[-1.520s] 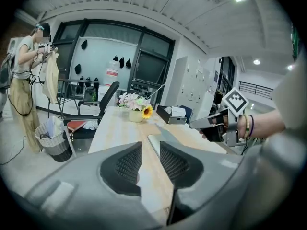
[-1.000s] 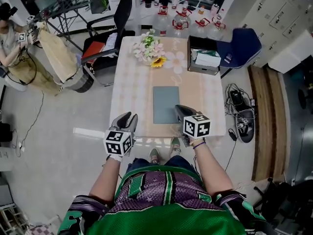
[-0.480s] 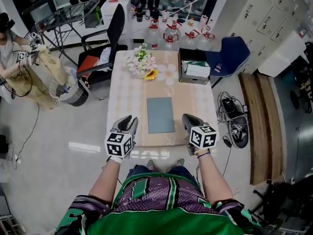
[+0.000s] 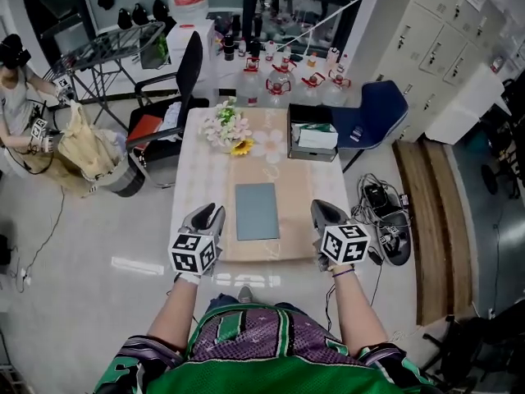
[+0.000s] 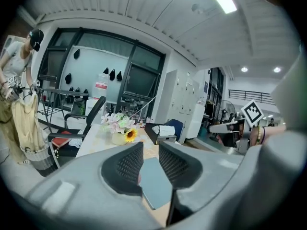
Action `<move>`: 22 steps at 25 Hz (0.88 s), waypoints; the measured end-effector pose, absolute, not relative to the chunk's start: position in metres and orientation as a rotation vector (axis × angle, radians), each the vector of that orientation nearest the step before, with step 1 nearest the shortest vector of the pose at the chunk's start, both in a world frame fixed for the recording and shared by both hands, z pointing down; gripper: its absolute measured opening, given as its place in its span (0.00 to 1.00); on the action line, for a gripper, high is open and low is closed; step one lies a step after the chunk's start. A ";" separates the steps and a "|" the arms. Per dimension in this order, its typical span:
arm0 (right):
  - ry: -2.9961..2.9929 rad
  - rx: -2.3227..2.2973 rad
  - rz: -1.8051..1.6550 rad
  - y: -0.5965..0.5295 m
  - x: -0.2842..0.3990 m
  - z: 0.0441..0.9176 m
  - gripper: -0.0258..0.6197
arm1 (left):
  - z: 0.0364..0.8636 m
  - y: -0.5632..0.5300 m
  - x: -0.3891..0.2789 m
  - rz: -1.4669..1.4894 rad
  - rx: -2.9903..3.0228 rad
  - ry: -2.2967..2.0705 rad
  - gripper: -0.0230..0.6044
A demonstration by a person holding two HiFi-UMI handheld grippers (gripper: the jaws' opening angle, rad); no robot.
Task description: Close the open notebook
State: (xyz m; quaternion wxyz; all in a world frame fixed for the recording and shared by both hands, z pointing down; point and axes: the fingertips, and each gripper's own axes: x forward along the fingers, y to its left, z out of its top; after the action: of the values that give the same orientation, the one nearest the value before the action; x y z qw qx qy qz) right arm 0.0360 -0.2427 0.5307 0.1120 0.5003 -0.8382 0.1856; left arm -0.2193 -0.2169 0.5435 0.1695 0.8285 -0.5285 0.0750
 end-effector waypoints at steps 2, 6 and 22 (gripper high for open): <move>-2.474 1.483 0.516 -0.238 0.046 0.520 0.04 | 0.531 -0.213 -0.214 0.200 2.368 -1.521 0.21; -2.509 1.521 0.445 -0.228 0.069 0.495 0.04 | 0.500 -0.205 -0.200 0.153 2.408 -1.562 0.21; -2.631 1.680 0.181 -0.171 0.140 0.386 0.04 | 0.361 -0.142 -0.147 0.003 2.594 -1.699 0.20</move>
State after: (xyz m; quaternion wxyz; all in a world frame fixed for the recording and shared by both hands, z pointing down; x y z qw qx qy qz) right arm 0.1396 -0.1714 0.3861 0.0073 0.5373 -0.8413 0.0578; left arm -0.1470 -0.1424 0.3608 0.0204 0.8364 -0.5478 0.0009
